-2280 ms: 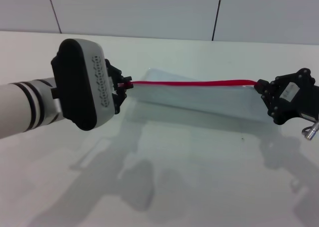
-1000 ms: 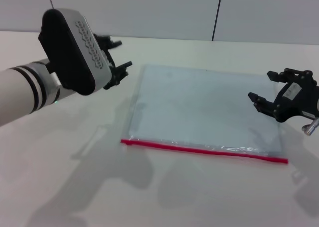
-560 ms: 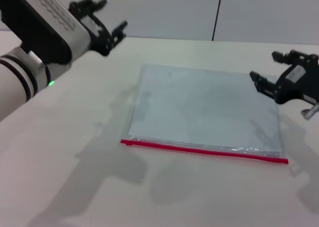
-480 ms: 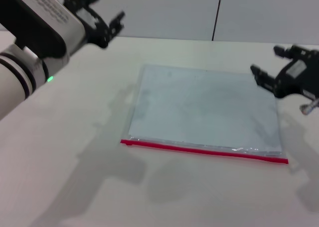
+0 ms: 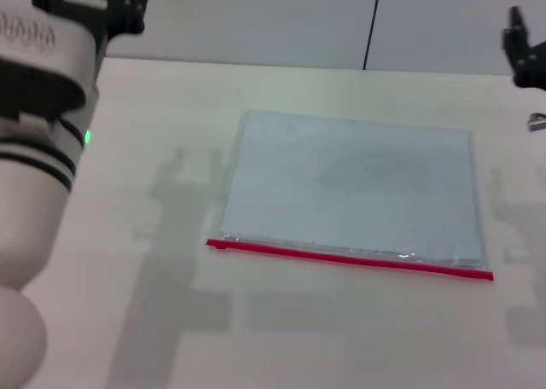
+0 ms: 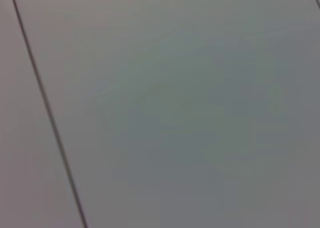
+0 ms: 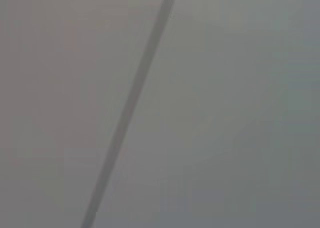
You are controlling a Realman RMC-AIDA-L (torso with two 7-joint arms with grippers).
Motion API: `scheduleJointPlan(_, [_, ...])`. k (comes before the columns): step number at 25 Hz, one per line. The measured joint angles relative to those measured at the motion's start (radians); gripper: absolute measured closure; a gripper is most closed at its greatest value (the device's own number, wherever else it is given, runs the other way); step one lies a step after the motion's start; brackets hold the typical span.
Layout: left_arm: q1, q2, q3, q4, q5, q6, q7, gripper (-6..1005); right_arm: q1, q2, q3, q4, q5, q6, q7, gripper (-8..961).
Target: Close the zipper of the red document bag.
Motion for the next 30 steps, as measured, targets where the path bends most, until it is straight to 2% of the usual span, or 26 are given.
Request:
scheduleJointPlan(3, [-0.028,0.000,0.061,-0.086,-0.007,-0.116,-0.077,413,0.038,-0.001,-0.091,0.123,0.004,0.259,0.142,327])
scheduleJointPlan(6, [-0.033,0.001,0.083,-0.128,-0.009,-0.155,-0.159,412,0.051,-0.002,-0.160,0.193,0.005,0.392,0.250,329])
scheduleJointPlan(12, [-0.046,-0.001,0.097,-0.185,-0.010,-0.163,-0.193,413,0.070,0.000,-0.220,0.236,0.054,0.437,0.298,334])
scheduleJointPlan(20, [-0.073,-0.003,0.111,-0.233,-0.013,-0.175,-0.219,414,0.147,0.000,-0.316,0.315,0.205,0.581,0.300,334])
scheduleJointPlan(30, [-0.076,-0.002,0.114,-0.241,-0.014,-0.201,-0.225,413,0.192,0.002,-0.385,0.347,0.224,0.599,0.302,334])
